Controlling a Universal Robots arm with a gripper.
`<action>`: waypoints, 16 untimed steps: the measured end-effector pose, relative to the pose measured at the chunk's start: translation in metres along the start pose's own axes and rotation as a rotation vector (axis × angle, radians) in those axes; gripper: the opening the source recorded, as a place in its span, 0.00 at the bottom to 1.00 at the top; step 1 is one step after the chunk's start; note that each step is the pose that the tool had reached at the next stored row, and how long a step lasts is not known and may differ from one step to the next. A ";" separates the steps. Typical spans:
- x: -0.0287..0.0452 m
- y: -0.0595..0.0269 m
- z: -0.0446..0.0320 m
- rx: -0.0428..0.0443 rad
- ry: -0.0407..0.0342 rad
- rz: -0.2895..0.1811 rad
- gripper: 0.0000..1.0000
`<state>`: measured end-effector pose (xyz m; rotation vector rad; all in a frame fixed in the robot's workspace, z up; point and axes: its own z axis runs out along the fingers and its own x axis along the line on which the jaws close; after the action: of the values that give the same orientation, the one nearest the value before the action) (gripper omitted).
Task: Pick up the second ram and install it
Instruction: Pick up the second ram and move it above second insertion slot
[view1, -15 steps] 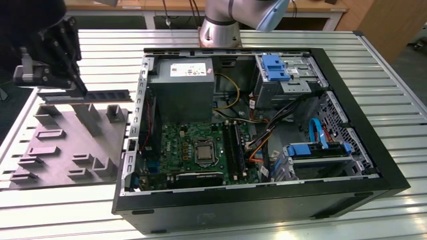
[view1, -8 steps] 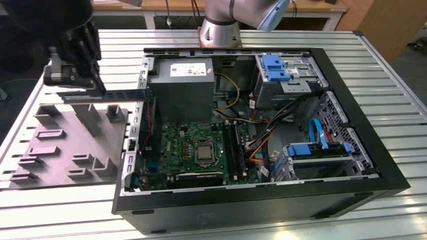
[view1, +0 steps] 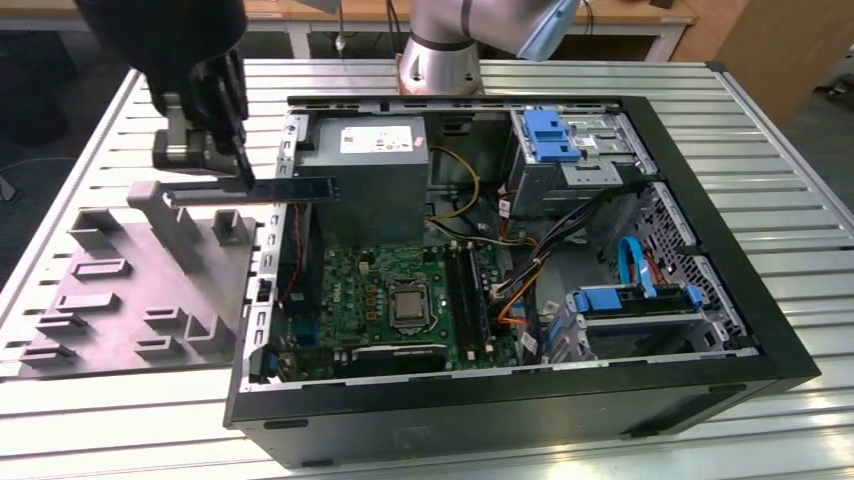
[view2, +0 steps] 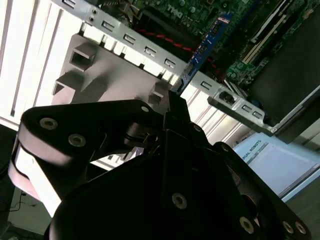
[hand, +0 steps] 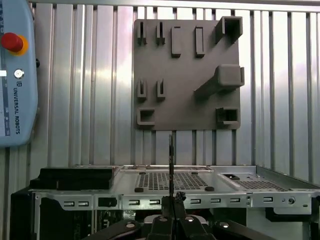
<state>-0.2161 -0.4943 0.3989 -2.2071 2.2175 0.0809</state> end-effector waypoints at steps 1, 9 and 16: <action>0.0000 -0.0029 -0.0001 0.0000 -0.0001 0.000 0.11; -0.0002 -0.0330 -0.0009 0.0001 -0.0004 0.000 0.11; -0.0003 -0.0539 -0.0015 0.0000 -0.0003 0.000 0.11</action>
<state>-0.1621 -0.4943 0.3988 -2.2069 2.2174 0.0812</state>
